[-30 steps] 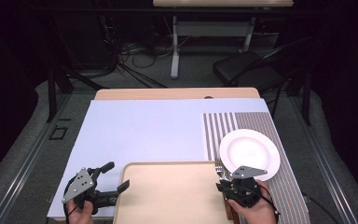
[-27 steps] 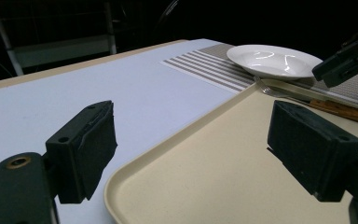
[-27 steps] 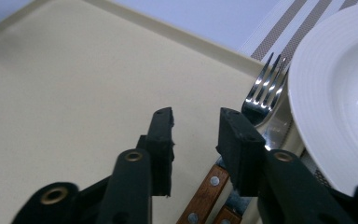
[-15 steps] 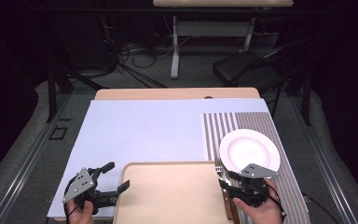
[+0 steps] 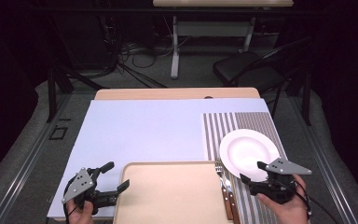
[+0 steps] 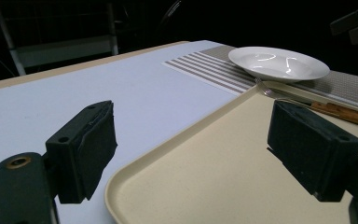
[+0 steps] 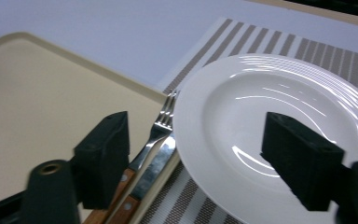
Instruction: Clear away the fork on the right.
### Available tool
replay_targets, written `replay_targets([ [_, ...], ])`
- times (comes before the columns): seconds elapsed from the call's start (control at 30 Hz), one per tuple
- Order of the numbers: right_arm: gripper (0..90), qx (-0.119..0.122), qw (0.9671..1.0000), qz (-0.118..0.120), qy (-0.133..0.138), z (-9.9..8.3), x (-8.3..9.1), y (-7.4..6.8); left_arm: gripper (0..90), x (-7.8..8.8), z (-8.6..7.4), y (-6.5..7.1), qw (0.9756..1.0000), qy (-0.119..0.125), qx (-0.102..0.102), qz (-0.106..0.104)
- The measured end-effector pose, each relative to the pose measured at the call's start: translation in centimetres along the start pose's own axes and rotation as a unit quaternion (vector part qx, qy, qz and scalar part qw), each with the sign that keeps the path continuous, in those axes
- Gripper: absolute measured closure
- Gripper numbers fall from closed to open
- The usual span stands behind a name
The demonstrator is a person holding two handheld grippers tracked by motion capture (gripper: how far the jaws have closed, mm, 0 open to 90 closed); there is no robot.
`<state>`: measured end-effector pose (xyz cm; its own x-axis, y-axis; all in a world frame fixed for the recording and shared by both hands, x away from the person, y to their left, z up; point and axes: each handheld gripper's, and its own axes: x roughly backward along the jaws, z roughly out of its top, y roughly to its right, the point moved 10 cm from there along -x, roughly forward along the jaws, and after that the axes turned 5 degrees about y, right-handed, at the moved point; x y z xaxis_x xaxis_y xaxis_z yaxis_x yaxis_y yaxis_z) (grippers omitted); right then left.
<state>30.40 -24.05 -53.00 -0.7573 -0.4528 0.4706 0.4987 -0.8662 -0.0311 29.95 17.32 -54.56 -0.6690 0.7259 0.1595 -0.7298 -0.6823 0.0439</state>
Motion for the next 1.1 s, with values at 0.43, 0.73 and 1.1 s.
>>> replay_targets([
  [0.43, 0.0, -0.032, 0.9979, -0.052, 0.021, -0.7, 1.0, 3.9, 15.7, 0.1, -0.1, -0.5, 1.0000, 0.002, 0.006, 0.002],
  [0.73, 0.0, 0.009, 0.9972, -0.074, 0.004, -1.2, 0.7, 4.0, 15.7, 0.1, -0.1, -0.8, 1.0000, 0.003, 0.007, 0.003],
  [1.1, 0.0, 0.098, 0.9883, -0.113, -0.026, -2.0, 0.4, 4.1, 15.7, 0.3, -0.1, -0.6, 1.0000, 0.001, 0.004, 0.002],
])
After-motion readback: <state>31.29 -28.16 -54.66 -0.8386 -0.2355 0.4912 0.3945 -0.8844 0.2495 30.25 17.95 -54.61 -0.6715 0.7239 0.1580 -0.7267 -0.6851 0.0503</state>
